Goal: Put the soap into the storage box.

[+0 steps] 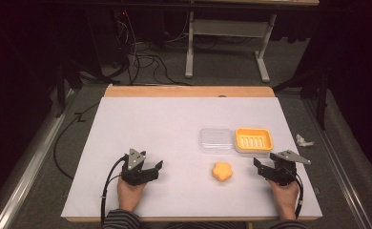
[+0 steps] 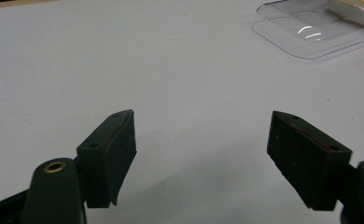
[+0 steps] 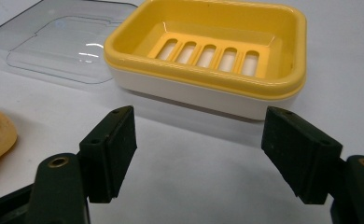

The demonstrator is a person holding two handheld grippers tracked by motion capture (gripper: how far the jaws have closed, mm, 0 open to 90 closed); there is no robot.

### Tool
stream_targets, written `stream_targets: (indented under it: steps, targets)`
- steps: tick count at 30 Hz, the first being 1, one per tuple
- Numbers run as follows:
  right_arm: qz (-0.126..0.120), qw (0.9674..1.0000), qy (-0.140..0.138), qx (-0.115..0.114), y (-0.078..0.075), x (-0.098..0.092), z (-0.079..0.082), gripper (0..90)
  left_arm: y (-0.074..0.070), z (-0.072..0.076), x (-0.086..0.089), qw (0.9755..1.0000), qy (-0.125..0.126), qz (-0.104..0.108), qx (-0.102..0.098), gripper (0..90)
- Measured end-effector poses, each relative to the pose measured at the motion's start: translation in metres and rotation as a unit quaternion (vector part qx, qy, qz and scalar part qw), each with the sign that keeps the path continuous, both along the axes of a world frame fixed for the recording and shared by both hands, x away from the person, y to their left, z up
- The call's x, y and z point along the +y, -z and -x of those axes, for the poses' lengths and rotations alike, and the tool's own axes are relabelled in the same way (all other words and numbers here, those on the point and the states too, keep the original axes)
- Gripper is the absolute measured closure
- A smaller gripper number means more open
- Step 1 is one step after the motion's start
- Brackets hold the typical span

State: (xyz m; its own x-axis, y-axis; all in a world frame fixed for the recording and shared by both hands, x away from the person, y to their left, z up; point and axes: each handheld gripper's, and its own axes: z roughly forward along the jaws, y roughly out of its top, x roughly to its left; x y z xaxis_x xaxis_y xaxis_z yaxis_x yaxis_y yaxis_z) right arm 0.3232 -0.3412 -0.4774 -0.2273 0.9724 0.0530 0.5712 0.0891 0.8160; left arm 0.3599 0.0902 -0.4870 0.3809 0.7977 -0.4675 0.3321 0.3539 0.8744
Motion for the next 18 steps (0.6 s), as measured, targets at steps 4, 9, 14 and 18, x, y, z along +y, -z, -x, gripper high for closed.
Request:
stream_targets:
  steps: [4,9,14,18]
  targets:
    - [0.006,1.0,-0.002,-0.002,0.0001,0.001,0.0003,27.1,-0.0001,0.0004,-0.0004,1.0,0.001,0.002,0.0,24.5]
    - [0.01,0.9999,-0.002,-0.002,0.0002,0.002,0.0003,27.1,0.0,0.0005,-0.0003,1.0,0.002,0.0,0.0,24.5]
    - [0.011,0.9999,-0.001,0.007,0.0005,0.0025,-0.001,28.2,0.0,0.0002,-0.0004,1.0,0.0,0.002,0.0,24.5]
    - [0.018,0.9998,-0.003,0.005,0.0005,0.0039,-0.001,28.5,0.0,0.0004,-0.0003,1.0,0.001,-0.001,0.0,24.5]
